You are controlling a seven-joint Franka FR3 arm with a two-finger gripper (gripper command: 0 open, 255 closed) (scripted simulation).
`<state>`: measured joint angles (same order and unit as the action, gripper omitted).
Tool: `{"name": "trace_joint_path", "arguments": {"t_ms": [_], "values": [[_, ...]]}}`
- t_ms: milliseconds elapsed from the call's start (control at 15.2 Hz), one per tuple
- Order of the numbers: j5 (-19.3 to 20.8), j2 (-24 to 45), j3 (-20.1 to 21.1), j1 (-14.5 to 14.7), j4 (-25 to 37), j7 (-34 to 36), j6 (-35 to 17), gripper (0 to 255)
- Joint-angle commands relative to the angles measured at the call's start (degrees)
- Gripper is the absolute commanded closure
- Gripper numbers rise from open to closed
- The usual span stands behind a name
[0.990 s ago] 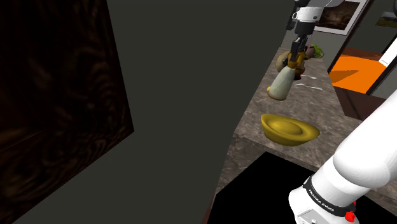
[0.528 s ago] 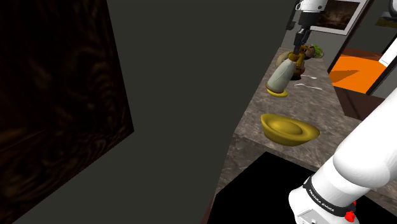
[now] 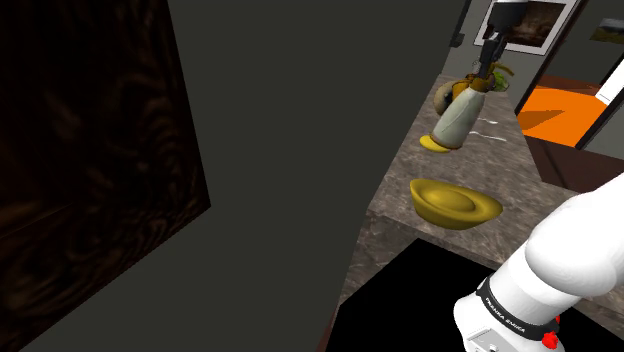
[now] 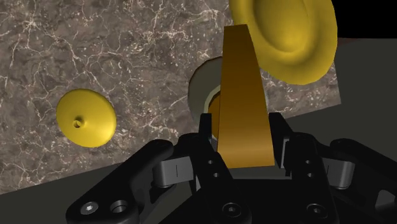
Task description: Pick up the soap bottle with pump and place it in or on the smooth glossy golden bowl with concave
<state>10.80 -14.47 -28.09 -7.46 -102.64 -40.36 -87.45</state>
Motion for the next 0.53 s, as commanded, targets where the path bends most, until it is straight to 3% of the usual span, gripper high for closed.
{"name": "trace_joint_path", "arguments": {"t_ms": [0,462], "values": [[1.2,-3.5,1.5,0.1,-1.1,1.6,2.4,255],[3.4,-15.8,7.6,-0.6,-5.3,6.3,10.9,255]]}}
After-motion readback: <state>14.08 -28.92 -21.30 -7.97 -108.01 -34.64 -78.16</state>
